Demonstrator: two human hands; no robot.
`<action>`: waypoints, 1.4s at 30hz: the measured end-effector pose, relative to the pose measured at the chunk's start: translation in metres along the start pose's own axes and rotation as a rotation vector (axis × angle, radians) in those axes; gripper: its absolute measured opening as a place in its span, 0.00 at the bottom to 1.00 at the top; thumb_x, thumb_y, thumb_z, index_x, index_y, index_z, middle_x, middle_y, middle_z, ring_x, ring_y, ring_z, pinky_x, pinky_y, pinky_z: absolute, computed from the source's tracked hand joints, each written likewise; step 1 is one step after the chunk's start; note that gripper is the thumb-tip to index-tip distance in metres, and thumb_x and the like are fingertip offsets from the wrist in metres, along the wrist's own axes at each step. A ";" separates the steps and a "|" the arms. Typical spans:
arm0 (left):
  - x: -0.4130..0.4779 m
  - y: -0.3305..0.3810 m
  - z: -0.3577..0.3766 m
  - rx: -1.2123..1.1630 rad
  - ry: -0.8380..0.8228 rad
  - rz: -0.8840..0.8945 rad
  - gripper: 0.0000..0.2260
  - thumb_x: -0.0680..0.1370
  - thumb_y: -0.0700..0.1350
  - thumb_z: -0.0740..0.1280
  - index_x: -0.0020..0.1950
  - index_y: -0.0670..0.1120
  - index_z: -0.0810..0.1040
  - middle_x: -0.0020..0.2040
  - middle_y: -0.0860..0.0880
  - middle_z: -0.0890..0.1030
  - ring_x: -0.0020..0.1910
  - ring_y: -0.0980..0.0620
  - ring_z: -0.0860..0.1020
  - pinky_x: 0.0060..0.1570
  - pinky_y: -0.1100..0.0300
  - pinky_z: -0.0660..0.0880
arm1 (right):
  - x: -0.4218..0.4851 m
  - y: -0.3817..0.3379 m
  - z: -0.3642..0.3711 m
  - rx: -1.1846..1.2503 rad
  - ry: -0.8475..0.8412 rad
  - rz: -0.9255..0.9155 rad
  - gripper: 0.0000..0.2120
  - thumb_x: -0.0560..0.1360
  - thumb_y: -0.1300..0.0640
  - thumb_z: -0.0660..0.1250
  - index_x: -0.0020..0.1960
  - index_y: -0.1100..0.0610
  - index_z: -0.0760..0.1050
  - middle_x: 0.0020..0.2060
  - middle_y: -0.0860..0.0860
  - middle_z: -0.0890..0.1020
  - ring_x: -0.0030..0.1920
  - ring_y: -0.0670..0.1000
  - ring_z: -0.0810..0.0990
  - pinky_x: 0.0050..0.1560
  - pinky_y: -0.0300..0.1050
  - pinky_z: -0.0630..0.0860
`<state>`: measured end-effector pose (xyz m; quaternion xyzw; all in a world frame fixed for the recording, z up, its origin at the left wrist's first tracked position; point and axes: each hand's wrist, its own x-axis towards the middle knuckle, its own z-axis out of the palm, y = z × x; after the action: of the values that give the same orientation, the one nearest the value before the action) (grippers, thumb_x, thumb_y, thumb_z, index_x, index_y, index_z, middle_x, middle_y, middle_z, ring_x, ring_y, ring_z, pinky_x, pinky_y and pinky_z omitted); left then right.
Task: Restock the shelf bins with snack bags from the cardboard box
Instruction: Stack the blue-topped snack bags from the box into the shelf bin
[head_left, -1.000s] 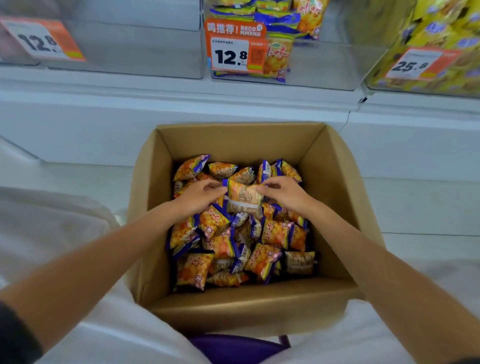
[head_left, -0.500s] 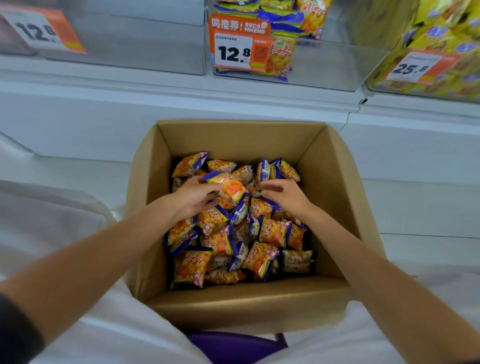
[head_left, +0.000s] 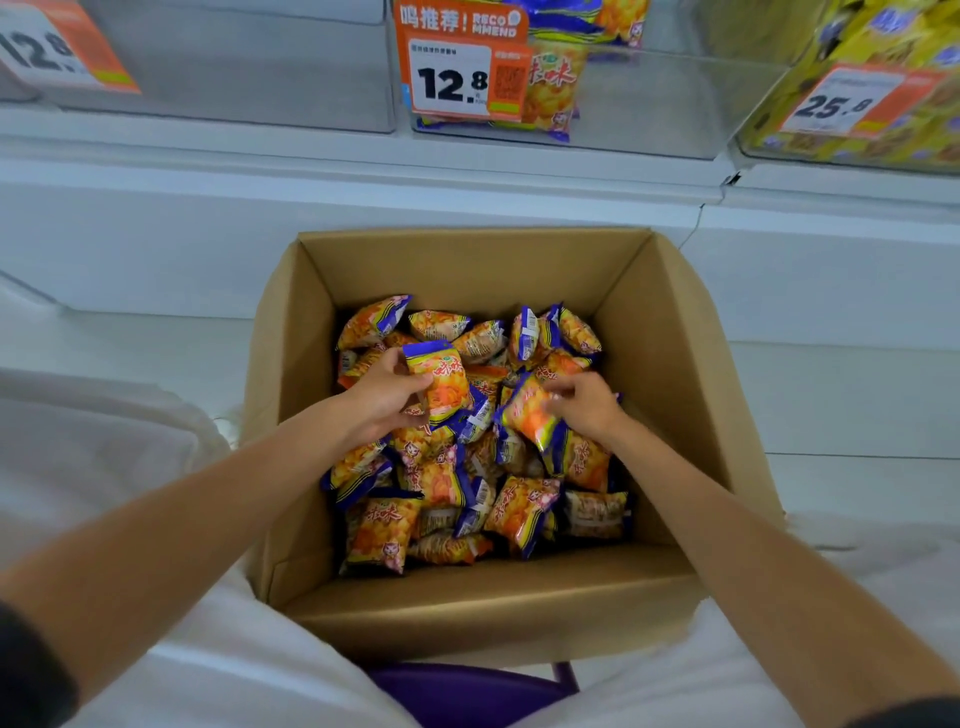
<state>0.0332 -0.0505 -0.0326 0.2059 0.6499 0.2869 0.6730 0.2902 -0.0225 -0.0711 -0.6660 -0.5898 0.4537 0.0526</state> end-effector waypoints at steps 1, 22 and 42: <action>0.000 0.001 0.000 -0.005 0.009 0.009 0.20 0.80 0.38 0.65 0.71 0.50 0.66 0.65 0.44 0.76 0.59 0.45 0.78 0.44 0.48 0.79 | -0.003 -0.012 -0.010 0.140 0.043 -0.013 0.19 0.77 0.62 0.69 0.67 0.59 0.75 0.66 0.53 0.76 0.63 0.49 0.74 0.62 0.43 0.72; -0.038 0.086 0.049 0.196 -0.098 0.459 0.29 0.73 0.52 0.74 0.68 0.49 0.66 0.58 0.51 0.80 0.53 0.53 0.82 0.51 0.56 0.79 | -0.038 -0.123 -0.063 0.613 -0.289 -0.290 0.37 0.68 0.64 0.75 0.73 0.54 0.65 0.62 0.55 0.80 0.61 0.54 0.80 0.63 0.53 0.75; -0.026 0.344 0.139 0.721 -0.052 0.927 0.33 0.73 0.58 0.72 0.72 0.47 0.65 0.66 0.52 0.74 0.61 0.51 0.75 0.62 0.50 0.75 | 0.035 -0.220 -0.273 0.615 0.128 -0.470 0.24 0.67 0.64 0.77 0.60 0.53 0.73 0.54 0.52 0.83 0.53 0.52 0.83 0.51 0.43 0.78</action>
<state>0.1309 0.2036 0.2206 0.6914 0.5320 0.3071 0.3804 0.3064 0.1998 0.2022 -0.4927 -0.5582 0.5424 0.3891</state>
